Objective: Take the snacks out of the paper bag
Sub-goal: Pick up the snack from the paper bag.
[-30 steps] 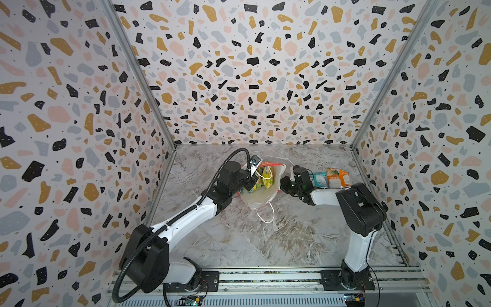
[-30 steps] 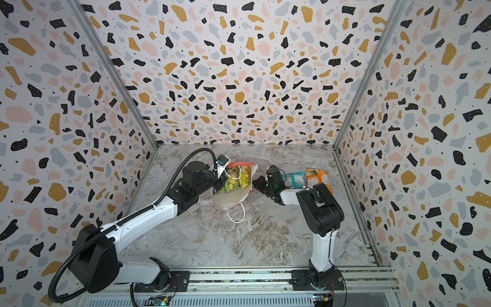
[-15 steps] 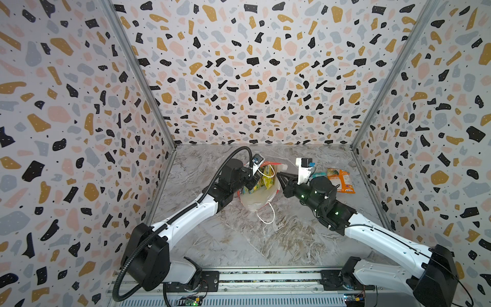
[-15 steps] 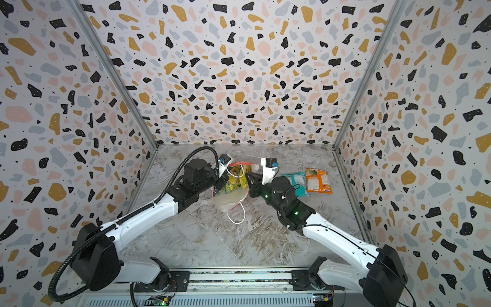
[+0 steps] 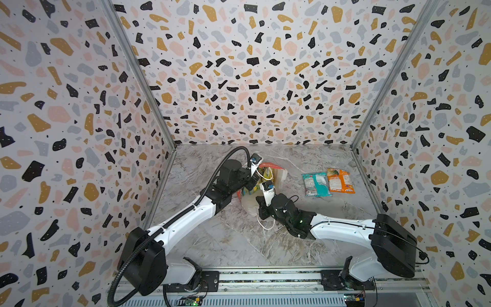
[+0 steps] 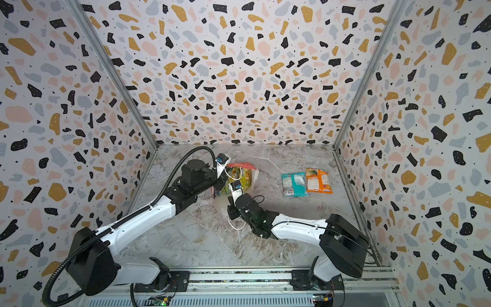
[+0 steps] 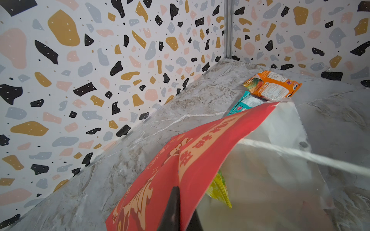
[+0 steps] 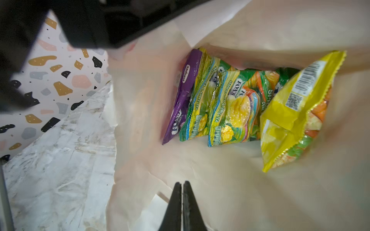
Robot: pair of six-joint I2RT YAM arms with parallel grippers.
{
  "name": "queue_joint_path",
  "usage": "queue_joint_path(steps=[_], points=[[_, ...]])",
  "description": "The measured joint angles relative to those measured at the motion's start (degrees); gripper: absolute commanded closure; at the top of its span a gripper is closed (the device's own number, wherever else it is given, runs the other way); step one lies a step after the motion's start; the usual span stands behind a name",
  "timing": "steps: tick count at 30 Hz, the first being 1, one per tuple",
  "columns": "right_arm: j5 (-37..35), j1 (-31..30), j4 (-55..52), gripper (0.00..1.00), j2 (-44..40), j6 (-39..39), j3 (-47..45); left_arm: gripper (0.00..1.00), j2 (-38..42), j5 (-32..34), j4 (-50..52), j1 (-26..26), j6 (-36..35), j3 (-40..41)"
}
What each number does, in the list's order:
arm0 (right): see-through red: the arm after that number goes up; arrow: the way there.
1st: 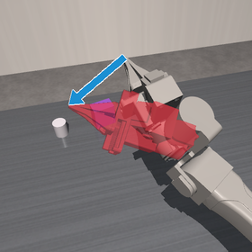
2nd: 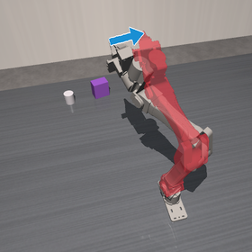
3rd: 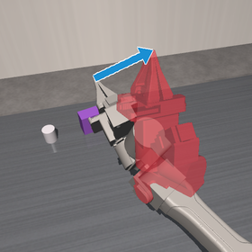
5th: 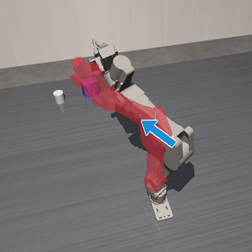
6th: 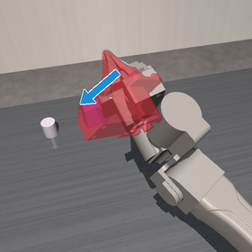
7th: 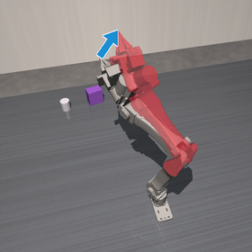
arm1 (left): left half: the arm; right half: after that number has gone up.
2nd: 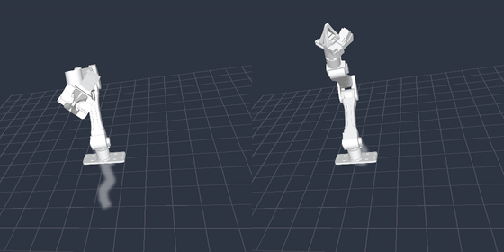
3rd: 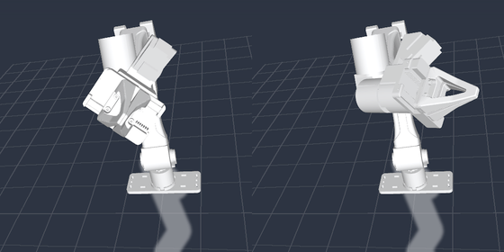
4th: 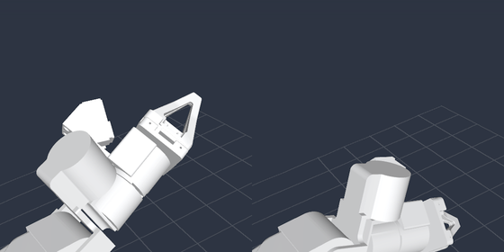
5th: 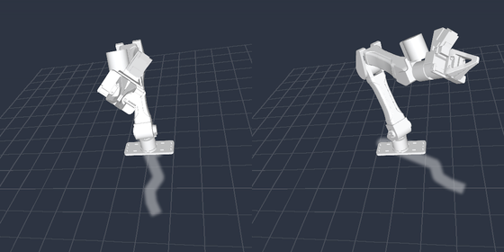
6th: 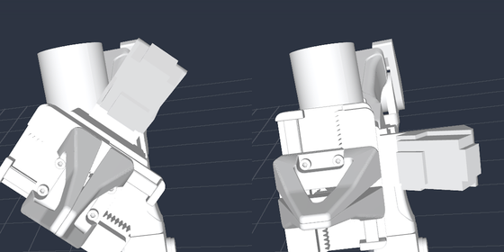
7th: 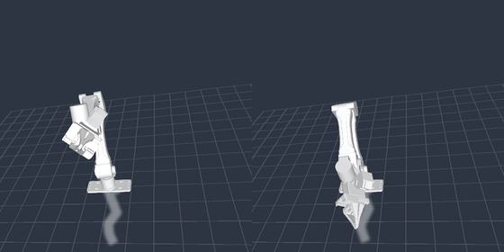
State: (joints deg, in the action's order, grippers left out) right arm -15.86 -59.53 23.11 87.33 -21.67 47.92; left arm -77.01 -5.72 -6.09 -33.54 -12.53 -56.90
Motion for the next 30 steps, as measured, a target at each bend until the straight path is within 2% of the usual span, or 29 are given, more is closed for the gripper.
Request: queue_joint_path(steps=[2,7,10,12,15,18,24,30], points=[[-0.2,0.1,-0.2,0.92,2.4,0.1,2.0,1.0,0.1,0.0,0.0,0.0,0.0,0.0],[-2.1,2.2,-3.0,0.84,9.6,-1.7,8.1,1.0,0.5,0.0,-0.3,-0.1,0.2,0.5],[-4.2,3.4,-4.3,0.72,12.0,-2.8,9.9,1.0,0.5,0.2,-0.3,-0.3,0.3,1.0],[-5.6,4.3,-5.3,0.68,13.3,-3.5,10.7,1.0,0.5,0.4,-0.4,-0.3,0.3,1.2],[-7.5,5.7,-6.5,0.52,14.8,-4.5,11.7,1.0,0.5,0.4,-0.5,-0.3,0.3,1.4],[-9.4,6.9,-6.6,0.41,15.3,-4.6,11.8,1.0,0.7,0.2,-0.5,-0.3,0.3,1.6],[-10.6,8.9,-1.1,0.34,15.3,-2.1,10.7,1.0,1.2,-0.7,-0.8,-0.3,0.2,2.0],[-8.9,10.2,8.7,0.34,15.4,1.7,6.2,1.0,1.2,-1.9,-1.2,-0.3,0.2,2.2]])
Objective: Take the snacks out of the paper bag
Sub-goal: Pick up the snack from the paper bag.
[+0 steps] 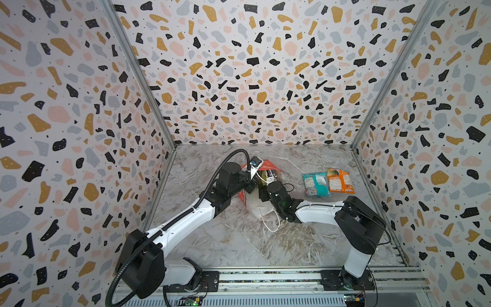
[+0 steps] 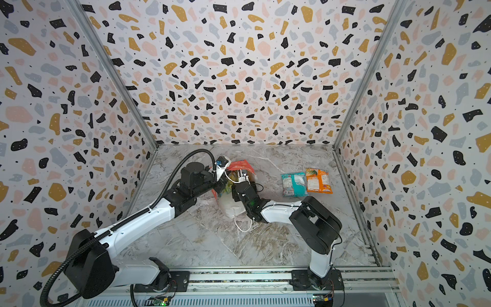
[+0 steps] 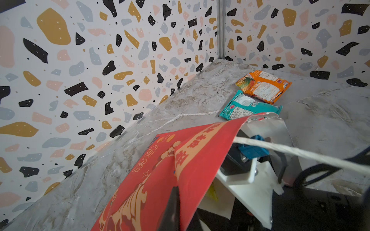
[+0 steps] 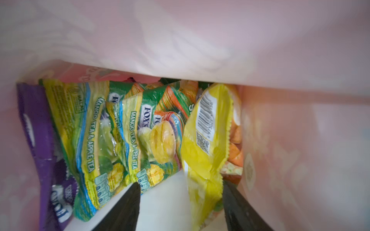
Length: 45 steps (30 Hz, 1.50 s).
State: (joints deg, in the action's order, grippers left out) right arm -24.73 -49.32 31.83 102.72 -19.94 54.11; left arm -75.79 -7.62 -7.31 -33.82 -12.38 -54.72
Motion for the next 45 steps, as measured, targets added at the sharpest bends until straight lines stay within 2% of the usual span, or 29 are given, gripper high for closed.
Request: queue_joint_path(steps=[4,7,9,11,15,23,31,45], points=[[-1.4,0.4,1.5,0.35,1.5,0.3,1.2,1.0,0.0,-0.5,-0.5,0.0,0.0,0.1],[-3.4,0.5,0.8,0.49,3.9,-0.7,3.9,1.0,0.0,-0.7,-0.8,0.0,0.0,0.3],[-4.2,0.7,0.2,0.61,5.5,-1.7,5.6,1.0,0.0,-0.7,-0.8,0.0,0.0,0.3],[-4.5,1.1,-0.7,0.65,6.6,-2.4,6.6,1.0,0.0,-0.7,-0.8,0.0,0.0,0.3],[-4.4,2.0,-1.5,0.81,7.4,-3.4,7.1,1.0,0.0,-0.7,-1.1,0.0,0.0,0.5],[-1.4,2.6,-1.8,0.95,6.9,-3.8,6.6,1.0,-0.1,-0.2,-1.7,0.0,0.0,0.6],[3.1,1.7,-1.8,1.0,-0.2,-2.0,1.1,1.0,-0.1,1.0,-2.4,-0.4,0.0,0.6],[13.4,-1.2,-1.1,1.0,-17.4,1.7,-10.3,1.0,-0.1,3.5,-4.4,-0.4,0.0,1.4]])
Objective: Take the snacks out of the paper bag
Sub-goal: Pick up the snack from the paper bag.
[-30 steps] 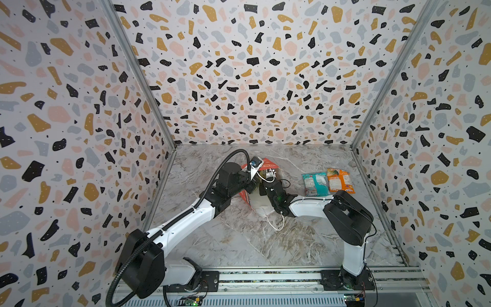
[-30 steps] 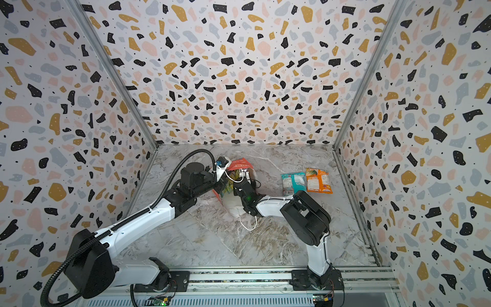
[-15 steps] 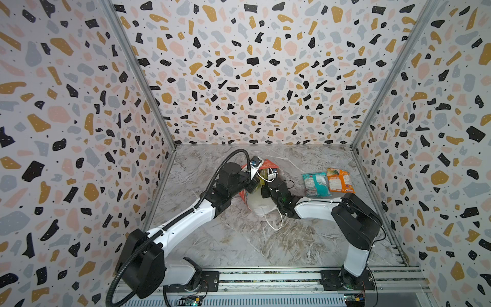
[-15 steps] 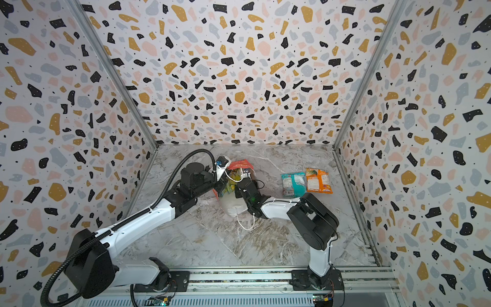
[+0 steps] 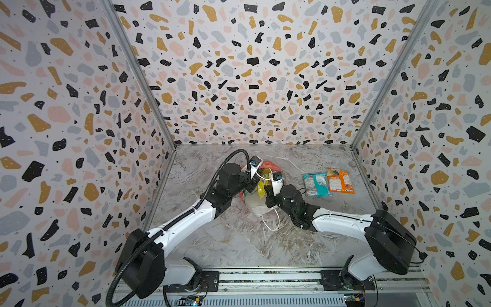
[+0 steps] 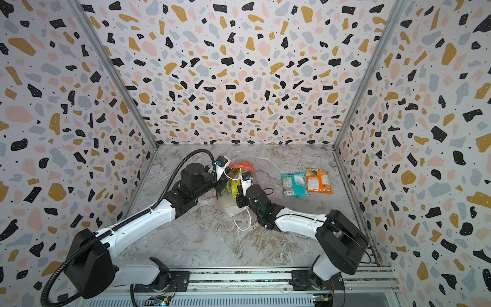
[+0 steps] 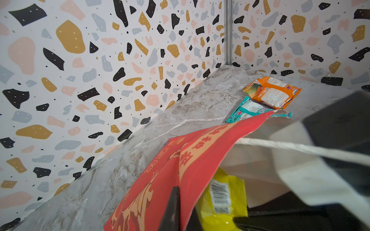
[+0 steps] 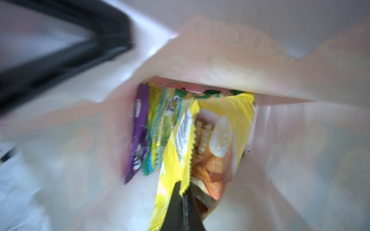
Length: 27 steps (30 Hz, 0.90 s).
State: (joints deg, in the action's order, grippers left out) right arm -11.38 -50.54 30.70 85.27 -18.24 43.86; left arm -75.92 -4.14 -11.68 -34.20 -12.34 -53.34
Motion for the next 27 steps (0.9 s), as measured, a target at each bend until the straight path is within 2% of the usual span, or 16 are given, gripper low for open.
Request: queue_joint_path(steps=[8,14,19,27], points=[[8.9,-0.1,-2.4,1.0,-12.4,1.2,-5.5,1.0,0.0,1.1,-0.5,0.0,0.0,0.2],[13.4,-0.1,-8.6,1.0,-24.7,2.8,-7.4,1.0,0.0,1.9,-0.6,0.0,0.0,0.2],[13.8,0.3,-18.2,1.0,-32.4,3.3,-6.1,1.0,0.2,2.7,-1.3,0.0,0.0,0.6],[11.5,3.3,-32.8,1.0,-38.3,2.9,-2.1,1.0,0.2,3.3,-1.5,0.0,0.0,0.6]])
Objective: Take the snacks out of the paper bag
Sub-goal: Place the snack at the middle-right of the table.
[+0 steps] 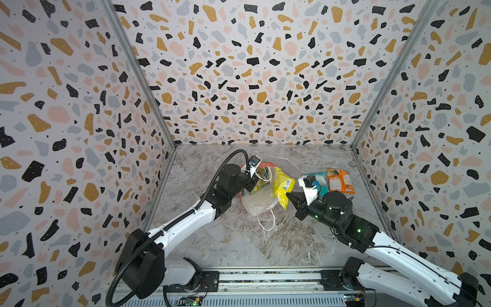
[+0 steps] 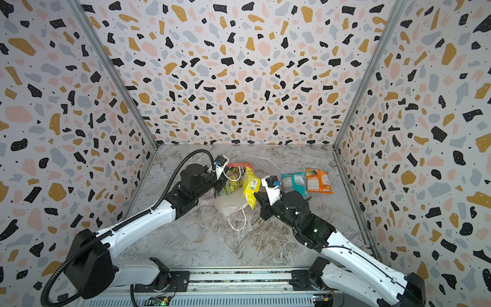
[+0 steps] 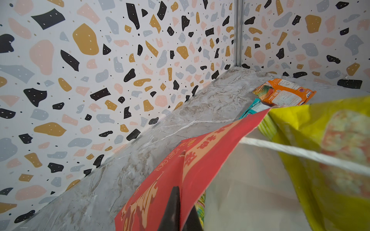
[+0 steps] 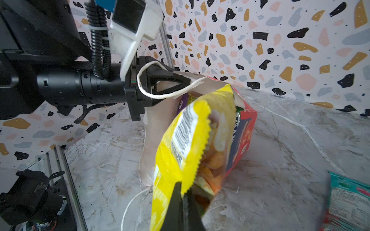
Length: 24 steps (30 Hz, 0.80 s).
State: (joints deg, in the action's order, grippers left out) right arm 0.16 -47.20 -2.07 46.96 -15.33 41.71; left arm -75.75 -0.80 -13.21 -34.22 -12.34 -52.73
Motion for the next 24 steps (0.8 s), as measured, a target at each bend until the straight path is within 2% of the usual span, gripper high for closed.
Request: queue_joint_path(steps=[9,17,24], points=[[-2.2,3.8,-8.0,1.0,-1.9,0.5,8.0,1.0,0.0,0.3,-0.1,0.0,0.0,0.0],[-3.2,19.1,-18.1,1.0,3.0,0.1,10.2,1.0,0.3,0.6,-0.6,0.0,0.0,0.5],[-12.9,28.5,-27.6,1.0,13.8,-2.5,9.1,1.0,0.3,0.9,-0.6,0.0,0.0,0.6]])
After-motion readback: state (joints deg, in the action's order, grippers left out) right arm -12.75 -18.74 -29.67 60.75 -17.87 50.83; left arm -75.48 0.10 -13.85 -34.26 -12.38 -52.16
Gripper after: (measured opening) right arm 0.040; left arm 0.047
